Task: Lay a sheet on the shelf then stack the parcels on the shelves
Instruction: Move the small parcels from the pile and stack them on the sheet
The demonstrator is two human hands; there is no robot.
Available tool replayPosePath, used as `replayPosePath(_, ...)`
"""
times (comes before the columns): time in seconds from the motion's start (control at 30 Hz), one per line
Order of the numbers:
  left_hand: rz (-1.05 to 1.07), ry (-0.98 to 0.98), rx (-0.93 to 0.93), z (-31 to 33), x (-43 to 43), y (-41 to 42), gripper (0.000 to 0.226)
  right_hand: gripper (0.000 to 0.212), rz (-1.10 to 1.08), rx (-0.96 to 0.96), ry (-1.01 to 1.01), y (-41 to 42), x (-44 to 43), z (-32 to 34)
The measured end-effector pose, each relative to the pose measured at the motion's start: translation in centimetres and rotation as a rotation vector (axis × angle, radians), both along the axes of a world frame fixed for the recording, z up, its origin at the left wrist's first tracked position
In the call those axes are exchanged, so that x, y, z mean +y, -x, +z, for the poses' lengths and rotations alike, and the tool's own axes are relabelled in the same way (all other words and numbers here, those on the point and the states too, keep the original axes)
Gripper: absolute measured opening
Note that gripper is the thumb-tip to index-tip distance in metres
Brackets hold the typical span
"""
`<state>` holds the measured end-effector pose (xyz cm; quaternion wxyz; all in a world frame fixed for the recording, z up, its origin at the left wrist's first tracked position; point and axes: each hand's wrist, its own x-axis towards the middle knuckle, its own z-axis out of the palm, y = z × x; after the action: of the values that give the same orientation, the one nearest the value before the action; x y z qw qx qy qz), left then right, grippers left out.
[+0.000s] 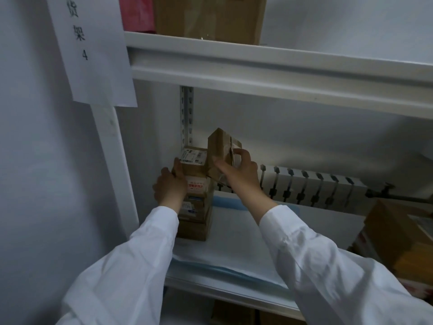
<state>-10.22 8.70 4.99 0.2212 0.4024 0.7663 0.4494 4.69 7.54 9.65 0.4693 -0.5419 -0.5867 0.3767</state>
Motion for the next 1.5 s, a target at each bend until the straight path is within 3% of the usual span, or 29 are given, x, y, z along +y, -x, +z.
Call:
replayPosePath(0.07,0.03,-0.114,0.128,0.5,-0.4,-0.1,0.064,0.069,0.035,-0.01,-0.043,0.9,0.2,0.5)
replayPosePath(0.17,-0.106,-0.211,0.226,1.2,-0.8,-0.7,0.054,0.065,0.05,-0.046,-0.054,2.4,0.3,1.0)
replayPosePath(0.3,-0.28,-0.257,0.159,2.0,-0.9,-1.3,0.051,0.059,0.048,-0.062,-0.067,4.2,0.4,1.0)
replayPosePath(0.43,-0.229,-0.216,0.113,2.7,-0.1,0.1,0.052,0.047,0.057,-0.109,-0.19,5.2,0.5,1.0)
replayPosePath(0.57,-0.226,-0.145,0.052,1.6,0.6,1.0,0.056,0.05,0.118,-0.105,-0.113,5.2,0.9,0.3)
replayPosePath(0.67,-0.273,-0.221,-0.118,1.2,0.5,0.9,0.068,0.051,0.143,-0.142,-0.083,5.2,0.9,-0.2)
replayPosePath(0.8,-0.265,-0.326,-0.3,1.7,0.1,0.6,0.05,0.051,0.167,-0.171,-0.069,5.2,0.9,-0.6)
replayPosePath(1.0,-0.268,-0.375,-0.337,1.6,-0.2,-0.3,0.047,0.052,0.16,-0.108,-0.049,4.8,0.7,-0.9)
replayPosePath(1.2,-0.165,-0.397,-0.393,1.2,0.3,-0.7,0.059,0.054,0.193,-0.025,-0.06,3.9,-0.4,-0.6)
replayPosePath(1.3,-0.032,-0.426,-0.301,1.5,-0.6,-1.4,0.06,0.05,0.177,0.0,-0.086,3.0,-1.1,-0.2)
replayPosePath(1.37,0.036,-0.604,-0.093,2.4,-2.1,-2.4,0.051,0.05,0.107,0.0,-0.101,2.1,-1.1,-0.2)
replayPosePath(1.43,-0.031,-0.845,0.163,3.2,-3.2,-4.0,0.035,0.048,0.026,-0.012,-0.117,1.1,-1.1,-0.2)
replayPosePath(1.5,-0.134,-0.916,0.275,3.3,-3.3,-6.3,0.039,0.045,-0.035,-0.007,-0.146,-0.3,-1.4,-0.1)
